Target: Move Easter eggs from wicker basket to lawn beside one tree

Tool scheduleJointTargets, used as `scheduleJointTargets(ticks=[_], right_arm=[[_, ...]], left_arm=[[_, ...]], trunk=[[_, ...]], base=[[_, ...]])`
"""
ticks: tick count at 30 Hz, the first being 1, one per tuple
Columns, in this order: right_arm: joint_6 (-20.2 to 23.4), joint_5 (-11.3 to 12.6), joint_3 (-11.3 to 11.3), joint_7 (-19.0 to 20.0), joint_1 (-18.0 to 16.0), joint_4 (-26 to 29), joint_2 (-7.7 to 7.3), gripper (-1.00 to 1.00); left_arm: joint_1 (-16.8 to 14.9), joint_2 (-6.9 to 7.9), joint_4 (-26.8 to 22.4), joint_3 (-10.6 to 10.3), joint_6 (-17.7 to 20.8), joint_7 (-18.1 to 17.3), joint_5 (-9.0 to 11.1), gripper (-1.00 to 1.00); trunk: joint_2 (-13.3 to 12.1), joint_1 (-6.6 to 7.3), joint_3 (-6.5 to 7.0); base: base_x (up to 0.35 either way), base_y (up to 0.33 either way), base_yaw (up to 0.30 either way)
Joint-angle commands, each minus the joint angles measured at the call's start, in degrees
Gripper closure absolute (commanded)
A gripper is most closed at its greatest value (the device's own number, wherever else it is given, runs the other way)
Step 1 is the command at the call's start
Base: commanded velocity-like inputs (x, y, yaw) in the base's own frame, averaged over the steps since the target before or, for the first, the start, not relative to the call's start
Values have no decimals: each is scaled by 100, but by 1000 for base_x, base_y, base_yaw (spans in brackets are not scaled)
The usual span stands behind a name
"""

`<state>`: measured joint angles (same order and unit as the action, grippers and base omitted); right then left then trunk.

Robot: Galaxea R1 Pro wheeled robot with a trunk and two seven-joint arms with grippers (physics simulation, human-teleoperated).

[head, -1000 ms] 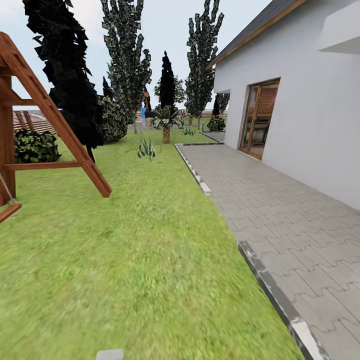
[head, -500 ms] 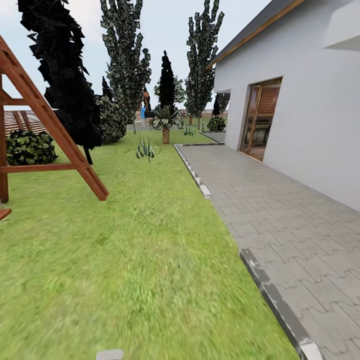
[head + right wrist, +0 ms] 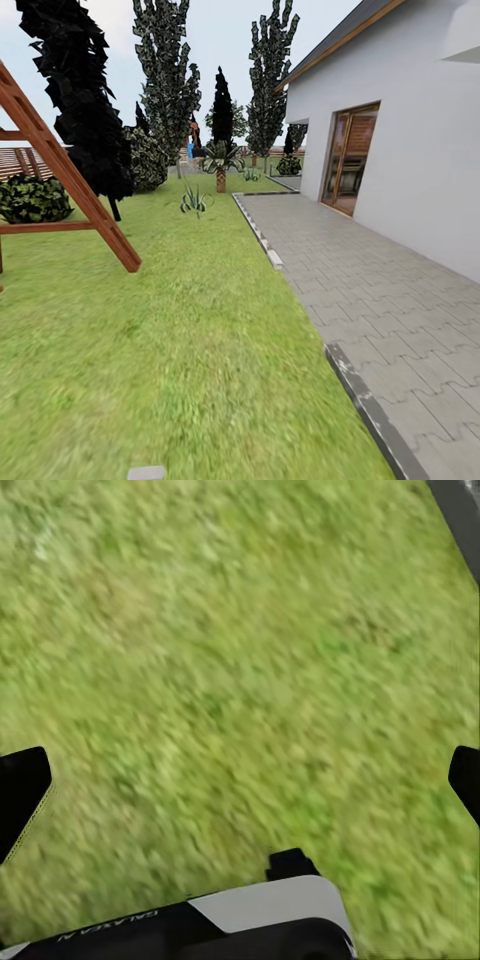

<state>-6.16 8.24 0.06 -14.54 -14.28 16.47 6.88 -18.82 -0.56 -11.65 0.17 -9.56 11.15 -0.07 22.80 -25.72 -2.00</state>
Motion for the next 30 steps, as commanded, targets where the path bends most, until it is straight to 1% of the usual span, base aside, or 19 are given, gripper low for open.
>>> scheduleJointTargets(ticks=[1, 8, 12, 16, 27, 30], right_arm=[[-34, 56, 2, -5, -5, -4, 7, -100], [-34, 55, 2, -10, -5, -4, 15, -100], [-34, 55, 2, -12, -5, -5, 15, -100], [-34, 55, 2, -13, -5, -11, 15, -100], [-36, 59, 2, -11, -5, -12, 19, -100], [-35, 62, 2, -8, -5, -12, 18, -100]], left_arm=[[-5, -3, 5, 0, -20, 18, -1, -100], [-2, -4, 5, -5, -39, 18, -2, -100], [0, -12, 5, -4, -226, 32, 10, -100], [1, -7, 7, -3, -268, 41, 21, -100], [1, -16, 109, -1, -300, 62, 7, -100], [1, -17, 110, -3, -301, 62, 7, -100]], trunk=[[12, -7, -13], [12, -7, -13], [12, -7, -13], [12, -7, -13], [12, -7, -13], [12, -7, -13]], base=[[323, 0, 0], [323, 0, 0], [323, 0, 0], [323, 0, 38], [323, 0, 167], [323, 0, 77]])
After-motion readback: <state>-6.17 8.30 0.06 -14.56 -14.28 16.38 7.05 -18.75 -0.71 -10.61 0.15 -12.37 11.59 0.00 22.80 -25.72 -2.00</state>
